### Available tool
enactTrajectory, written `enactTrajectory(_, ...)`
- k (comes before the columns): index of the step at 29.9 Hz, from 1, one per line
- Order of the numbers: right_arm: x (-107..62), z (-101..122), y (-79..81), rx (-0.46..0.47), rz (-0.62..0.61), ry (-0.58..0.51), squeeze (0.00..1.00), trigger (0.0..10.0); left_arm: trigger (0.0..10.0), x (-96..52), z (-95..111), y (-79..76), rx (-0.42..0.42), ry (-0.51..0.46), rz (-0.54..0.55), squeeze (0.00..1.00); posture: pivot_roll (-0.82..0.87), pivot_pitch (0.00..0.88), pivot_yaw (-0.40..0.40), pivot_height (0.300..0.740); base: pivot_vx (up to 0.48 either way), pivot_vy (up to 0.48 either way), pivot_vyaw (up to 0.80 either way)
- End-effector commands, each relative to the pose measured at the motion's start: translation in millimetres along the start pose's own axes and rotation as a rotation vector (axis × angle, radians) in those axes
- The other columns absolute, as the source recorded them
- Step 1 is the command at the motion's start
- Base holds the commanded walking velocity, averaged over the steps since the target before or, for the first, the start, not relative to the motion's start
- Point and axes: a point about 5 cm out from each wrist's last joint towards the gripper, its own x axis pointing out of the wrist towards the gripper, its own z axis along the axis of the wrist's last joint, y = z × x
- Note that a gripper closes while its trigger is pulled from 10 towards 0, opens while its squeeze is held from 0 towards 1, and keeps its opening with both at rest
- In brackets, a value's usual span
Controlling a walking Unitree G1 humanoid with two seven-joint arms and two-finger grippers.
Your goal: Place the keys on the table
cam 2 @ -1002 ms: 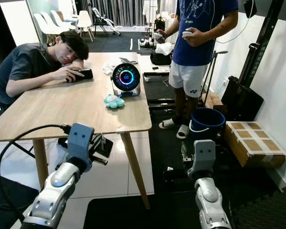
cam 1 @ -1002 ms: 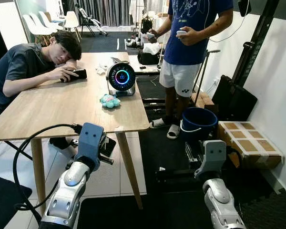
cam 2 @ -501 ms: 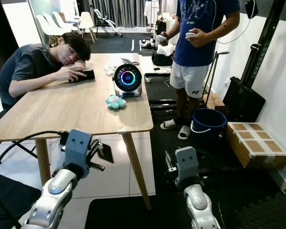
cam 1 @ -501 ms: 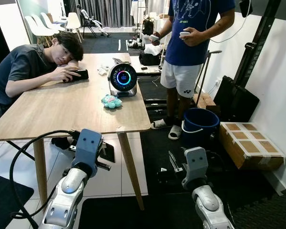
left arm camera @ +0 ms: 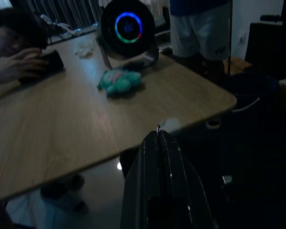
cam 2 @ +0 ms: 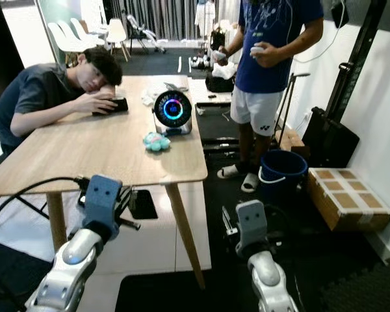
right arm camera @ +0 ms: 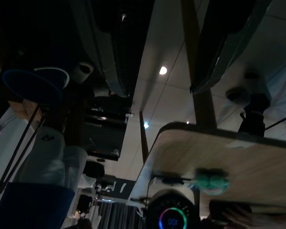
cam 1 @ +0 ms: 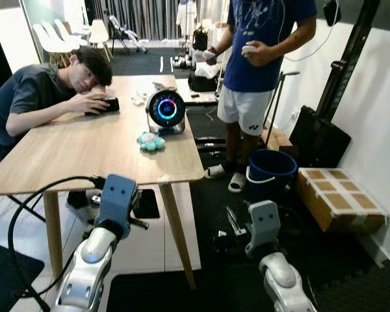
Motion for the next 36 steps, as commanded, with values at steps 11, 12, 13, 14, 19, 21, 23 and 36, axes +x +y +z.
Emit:
enactTrajectory(11, 0.9, 1.6, -0.9, -0.020, -0.009, -0.004, 0.00, 10.0, 10.0, -1.0, -1.3, 0.8, 0.018, 0.003, 0.002, 0.00, 0.10, 0.085, 0.008, 0.740, 0.407, 0.000, 0.11)
enactTrajectory(12, 1.3, 1.5, -1.1, -0.022, -0.011, -0.002, 0.00, 10.0, 10.0, -1.1, -1.4, 0.7, 0.018, 0.003, 0.003, 0.00, 0.10, 0.085, 0.008, 0.740, 0.356, 0.000, 0.80)
enactTrajectory(13, 1.5, 1.5, -1.2, -0.027, -0.012, -0.001, 0.00, 10.0, 10.0, -1.2, -1.4, 0.7, 0.018, 0.003, 0.003, 0.00, 0.10, 0.085, 0.008, 0.740, 0.356, 0.000, 0.80)
enactTrajectory(14, 1.5, 1.6, -1.3, -0.024, -0.011, -0.003, 0.00, 10.0, 10.0, -1.3, -1.5, 0.5, 0.018, 0.003, 0.003, 0.00, 0.10, 0.085, 0.008, 0.740, 0.345, 0.000, 0.80)
enactTrajectory(19, 1.2, 1.7, -1.3, -0.020, -0.013, -0.004, 0.00, 10.0, 10.0, -1.5, -1.9, 0.6, 0.018, 0.004, 0.004, 0.00, 0.10, 0.084, 0.007, 0.740, 0.339, 0.000, 0.48)
enactTrajectory(21, 0.8, 1.2, -2.0, -0.016, -0.015, -0.002, 0.00, 10.0, 10.0, -1.7, -2.3, 0.5, 0.018, 0.006, 0.005, 0.00, 0.10, 0.086, 0.007, 0.740, 0.322, 0.000, 0.00)
enactTrajectory(23, 0.7, 1.2, -2.2, -0.016, -0.015, -0.002, 0.00, 10.0, 10.0, -1.8, -2.3, 0.4, 0.018, 0.006, 0.005, 0.00, 0.10, 0.086, 0.007, 0.740, 0.322, 0.000, 0.00)
enactTrajectory(36, 0.3, 0.0, -2.4, -0.019, -0.015, 0.004, 0.00, 10.0, 10.0, -1.4, -2.1, -0.4, 0.013, 0.006, 0.002, 0.00, 0.10, 0.087, 0.005, 0.740, 0.158, 0.000, 0.00)
